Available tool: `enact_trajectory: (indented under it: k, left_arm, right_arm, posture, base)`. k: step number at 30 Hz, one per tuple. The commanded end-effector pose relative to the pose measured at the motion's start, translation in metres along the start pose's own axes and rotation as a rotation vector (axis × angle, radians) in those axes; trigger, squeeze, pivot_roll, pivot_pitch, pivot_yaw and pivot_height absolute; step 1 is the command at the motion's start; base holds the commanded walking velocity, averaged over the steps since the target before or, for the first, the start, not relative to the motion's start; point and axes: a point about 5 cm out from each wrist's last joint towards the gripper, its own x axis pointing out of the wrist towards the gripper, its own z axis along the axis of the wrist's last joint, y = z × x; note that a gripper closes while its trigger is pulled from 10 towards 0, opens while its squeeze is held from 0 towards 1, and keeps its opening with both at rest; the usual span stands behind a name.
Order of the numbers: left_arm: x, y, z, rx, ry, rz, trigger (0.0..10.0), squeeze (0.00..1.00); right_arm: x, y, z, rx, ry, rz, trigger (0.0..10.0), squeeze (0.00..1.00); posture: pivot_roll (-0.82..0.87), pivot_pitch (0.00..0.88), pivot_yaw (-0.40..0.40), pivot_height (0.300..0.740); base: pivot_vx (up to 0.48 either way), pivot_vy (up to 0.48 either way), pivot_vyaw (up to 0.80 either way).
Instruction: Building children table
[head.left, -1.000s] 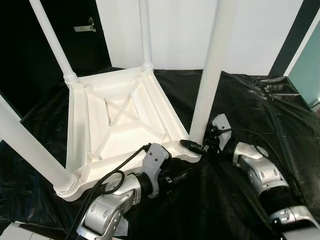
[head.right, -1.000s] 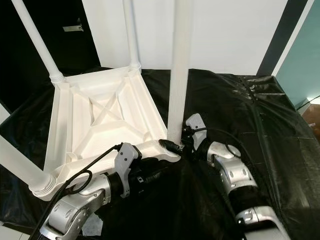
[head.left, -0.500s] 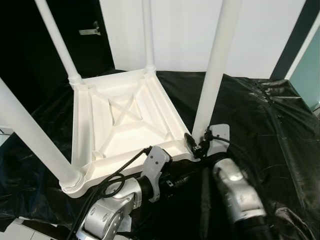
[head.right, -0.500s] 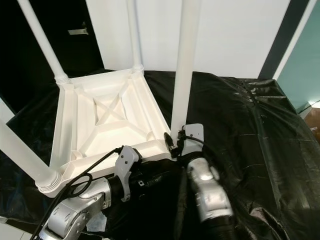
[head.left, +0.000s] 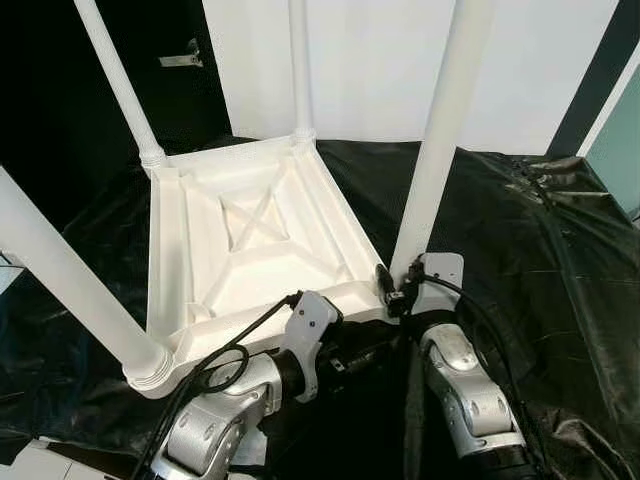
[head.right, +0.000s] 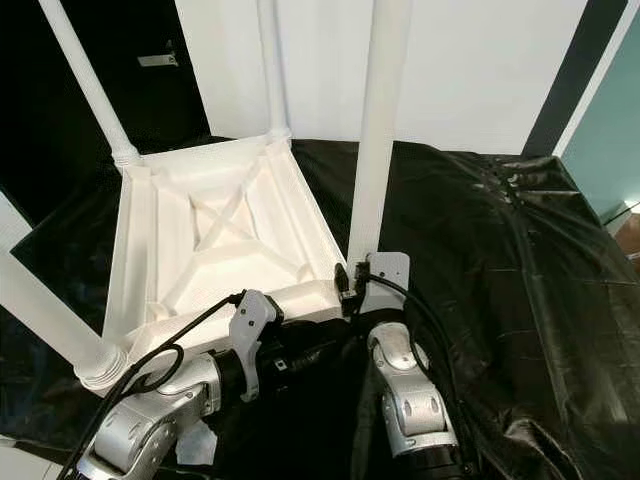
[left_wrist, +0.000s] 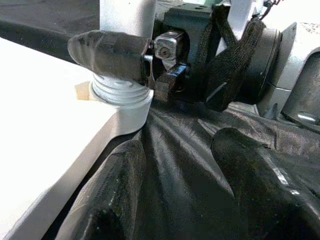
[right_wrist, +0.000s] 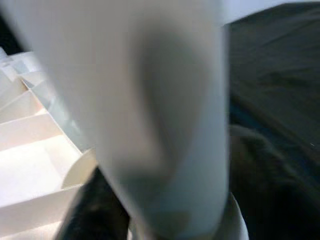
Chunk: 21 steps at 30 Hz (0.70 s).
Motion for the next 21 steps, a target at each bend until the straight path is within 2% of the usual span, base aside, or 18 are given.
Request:
enact_trajectory:
  k: [1, 4, 6, 7, 11, 12, 13, 14, 17, 21]
  left_arm:
    - [0.0, -0.001, -0.001, -0.003, 0.015, -0.018, 10.0, 0.0]
    - [0.0, -0.003, -0.002, -0.007, 0.011, -0.016, 10.0, 0.0]
    - [0.0, -0.004, -0.002, -0.012, 0.009, -0.015, 10.0, 0.0]
    - [0.0, -0.004, -0.002, -0.012, 0.009, -0.015, 10.0, 0.0]
    - [-0.002, -0.004, -0.002, -0.01, 0.009, -0.011, 10.0, 0.0]
    - [-0.002, -0.004, -0.002, -0.01, 0.009, -0.011, 10.0, 0.0]
    - [-0.003, -0.003, -0.002, -0.008, 0.009, -0.008, 10.0, 0.0]
    - [-0.004, -0.003, -0.002, -0.004, 0.01, -0.004, 10.0, 0.0]
    - [-0.007, -0.002, -0.003, 0.0, 0.015, -0.002, 10.0, 0.0]
    - [-0.009, 0.001, -0.003, 0.014, 0.024, 0.001, 10.0, 0.0]
  right_arm:
    - [-0.005, -0.009, -0.014, 0.002, 0.068, -0.037, 10.0, 1.0]
    - [-0.009, -0.016, -0.01, 0.012, 0.038, 0.01, 10.0, 1.0]
    - [-0.014, -0.02, -0.007, 0.016, 0.008, 0.093, 10.0, 1.0]
    - [-0.014, -0.02, -0.007, 0.016, 0.008, 0.093, 10.0, 1.0]
    - [-0.022, -0.034, -0.008, 0.003, 0.007, 0.242, 10.0, 0.98]
    - [-0.022, -0.034, -0.008, 0.003, 0.007, 0.242, 10.0, 0.98]
    - [-0.022, -0.039, -0.007, -0.006, 0.008, 0.269, 10.0, 0.27]
    - [-0.019, -0.045, -0.002, -0.024, -0.002, 0.343, 10.0, 0.0]
    - [-0.011, -0.048, 0.004, -0.055, -0.007, 0.438, 10.0, 0.0]
    - [0.0, -0.051, 0.01, -0.109, -0.015, 0.492, 10.0, 0.0]
  posture:
    - [-0.08, 0.0, 0.01, 0.74]
    - [-0.08, 0.0, 0.008, 0.74]
    - [-0.08, 0.0, 0.006, 0.74]
    - [-0.08, 0.0, 0.006, 0.74]
    - [-0.07, 0.0, 0.005, 0.74]
    - [-0.07, 0.0, 0.005, 0.74]
    - [-0.07, 0.0, 0.004, 0.74]
    - [-0.07, 0.0, 0.003, 0.74]
    - [-0.07, 0.0, 0.007, 0.74]
    - [-0.06, 0.0, 0.003, 0.74]
  base:
    - [0.0, 0.0, 0.0]
    - [0.0, 0.0, 0.0]
    - [0.0, 0.0, 0.0]
    - [0.0, 0.0, 0.0]
    - [0.0, 0.0, 0.0]
    - [0.0, 0.0, 0.0]
    - [0.0, 0.0, 0.0]
    - [0.0, 0.0, 0.0]
    - [0.0, 0.0, 0.0]
    - [0.0, 0.0, 0.0]
